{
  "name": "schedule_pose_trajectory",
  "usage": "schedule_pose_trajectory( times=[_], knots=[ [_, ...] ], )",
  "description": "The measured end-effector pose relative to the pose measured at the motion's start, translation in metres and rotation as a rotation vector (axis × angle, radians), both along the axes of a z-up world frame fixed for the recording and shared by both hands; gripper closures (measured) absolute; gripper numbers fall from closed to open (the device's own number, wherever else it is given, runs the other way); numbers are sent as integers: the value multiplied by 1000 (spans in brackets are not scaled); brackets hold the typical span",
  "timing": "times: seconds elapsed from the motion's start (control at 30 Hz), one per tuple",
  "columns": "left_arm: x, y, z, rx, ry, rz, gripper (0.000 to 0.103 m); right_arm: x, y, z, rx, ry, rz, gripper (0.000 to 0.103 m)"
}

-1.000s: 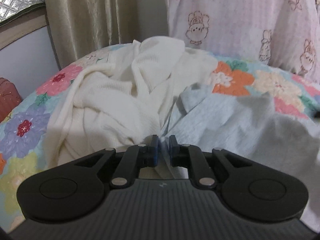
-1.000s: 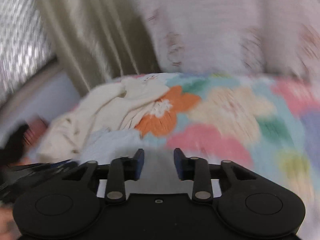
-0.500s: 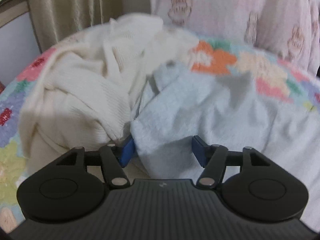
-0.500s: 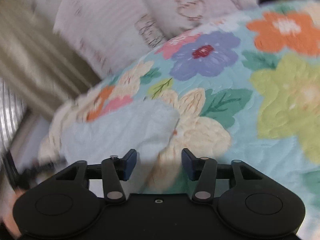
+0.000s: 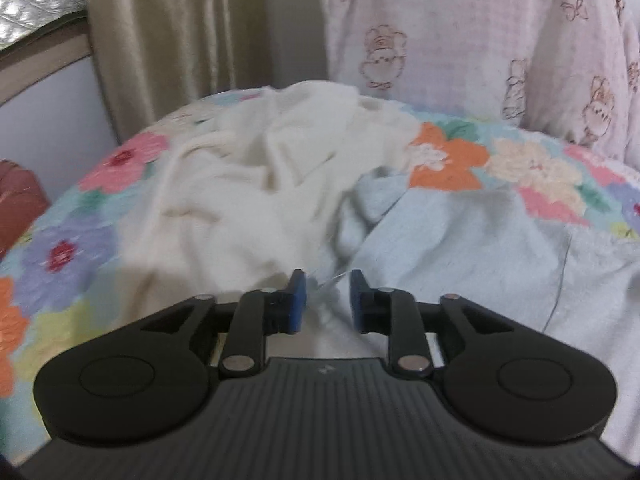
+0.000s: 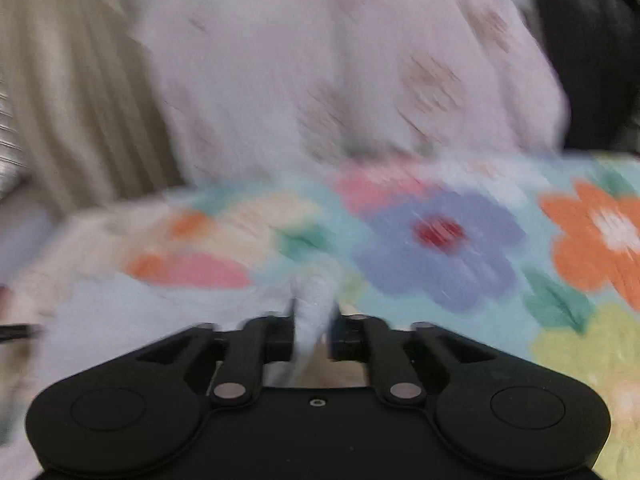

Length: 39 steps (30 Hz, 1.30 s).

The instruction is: Fold clothes

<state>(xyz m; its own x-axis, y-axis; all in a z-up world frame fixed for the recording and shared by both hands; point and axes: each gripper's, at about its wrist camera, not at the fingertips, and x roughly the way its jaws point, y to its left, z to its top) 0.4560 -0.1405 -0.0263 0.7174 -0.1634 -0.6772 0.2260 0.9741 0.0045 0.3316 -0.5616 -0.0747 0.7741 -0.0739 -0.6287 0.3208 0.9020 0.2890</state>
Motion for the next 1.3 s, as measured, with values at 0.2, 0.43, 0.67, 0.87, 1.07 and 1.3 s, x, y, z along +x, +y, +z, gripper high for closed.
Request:
schedule_pose_trajectory(
  times=[0.2, 0.43, 0.67, 0.87, 1.07, 1.3],
  knots=[
    [-77, 58, 5, -50, 91, 94, 57, -47, -6, 10, 220, -80, -102, 53],
    [-176, 119, -8, -32, 189, 226, 49, -117, 41, 29, 282, -78, -32, 53],
    [-245, 181, -23, -25, 302, 356, 42, -193, 135, 29, 334, -28, 201, 52],
    [-272, 258, -40, -55, 304, 556, 37, -241, 242, 7, 344, 65, 477, 52],
    [-283, 295, -47, -329, 355, 510, 29, -269, 315, -29, 545, 187, 652, 50],
    [-287, 301, -51, -472, 339, 431, 56, -284, 347, -52, 785, 209, 647, 49]
  ],
)
